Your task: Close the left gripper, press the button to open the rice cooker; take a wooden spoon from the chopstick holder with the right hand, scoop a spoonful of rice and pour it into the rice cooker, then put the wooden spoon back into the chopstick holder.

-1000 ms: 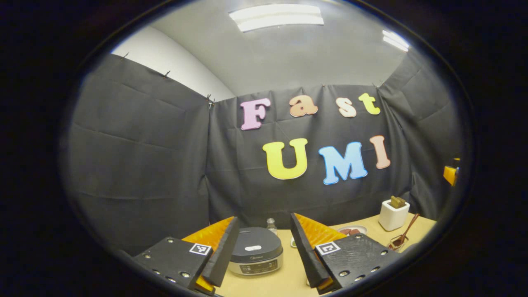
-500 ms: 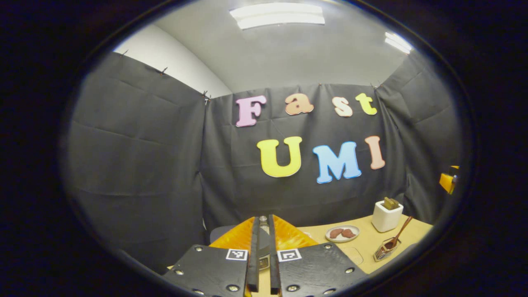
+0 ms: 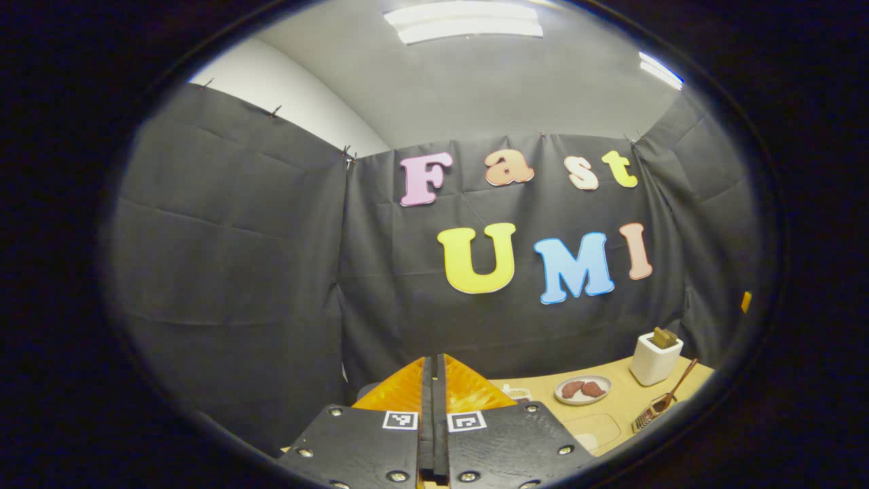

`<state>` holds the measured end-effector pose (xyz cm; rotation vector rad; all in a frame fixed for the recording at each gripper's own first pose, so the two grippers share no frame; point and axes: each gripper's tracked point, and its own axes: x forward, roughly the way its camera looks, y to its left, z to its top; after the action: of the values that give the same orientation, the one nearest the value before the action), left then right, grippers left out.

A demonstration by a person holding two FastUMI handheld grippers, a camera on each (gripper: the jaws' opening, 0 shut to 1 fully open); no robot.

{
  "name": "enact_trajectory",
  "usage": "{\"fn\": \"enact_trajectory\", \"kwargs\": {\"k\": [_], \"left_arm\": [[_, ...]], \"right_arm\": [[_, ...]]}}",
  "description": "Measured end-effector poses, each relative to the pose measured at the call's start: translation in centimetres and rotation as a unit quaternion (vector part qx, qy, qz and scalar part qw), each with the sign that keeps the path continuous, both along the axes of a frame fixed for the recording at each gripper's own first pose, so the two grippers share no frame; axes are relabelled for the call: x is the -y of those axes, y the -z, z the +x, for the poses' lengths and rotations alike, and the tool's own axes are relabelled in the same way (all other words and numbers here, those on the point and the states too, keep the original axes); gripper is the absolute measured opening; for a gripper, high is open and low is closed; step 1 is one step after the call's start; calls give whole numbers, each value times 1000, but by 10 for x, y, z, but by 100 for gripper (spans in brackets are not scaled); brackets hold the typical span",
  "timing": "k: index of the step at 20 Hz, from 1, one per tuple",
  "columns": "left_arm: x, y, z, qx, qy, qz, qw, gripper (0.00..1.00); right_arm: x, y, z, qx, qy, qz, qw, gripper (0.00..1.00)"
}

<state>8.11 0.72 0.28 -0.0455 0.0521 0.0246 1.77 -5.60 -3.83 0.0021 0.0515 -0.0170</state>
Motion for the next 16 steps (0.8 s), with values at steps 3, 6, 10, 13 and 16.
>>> {"fn": "enact_trajectory", "kwargs": {"k": [3,6,10,13,16], "left_arm": [[-11,21,33,-16,14,-11,1000,0],[-16,47,65,-35,32,-17,999,0],[-24,88,94,-63,41,-26,997,1],[-25,120,110,-86,48,-28,995,0],[-21,152,118,-110,57,-31,992,0]], "right_arm": [[-7,-1,3,1,20,-7,1000,97],[-16,-2,5,0,38,-11,999,97],[-27,2,8,-11,52,-24,998,98],[-33,0,10,-13,61,-35,997,97],[-38,4,10,-20,68,-40,997,98]]}}
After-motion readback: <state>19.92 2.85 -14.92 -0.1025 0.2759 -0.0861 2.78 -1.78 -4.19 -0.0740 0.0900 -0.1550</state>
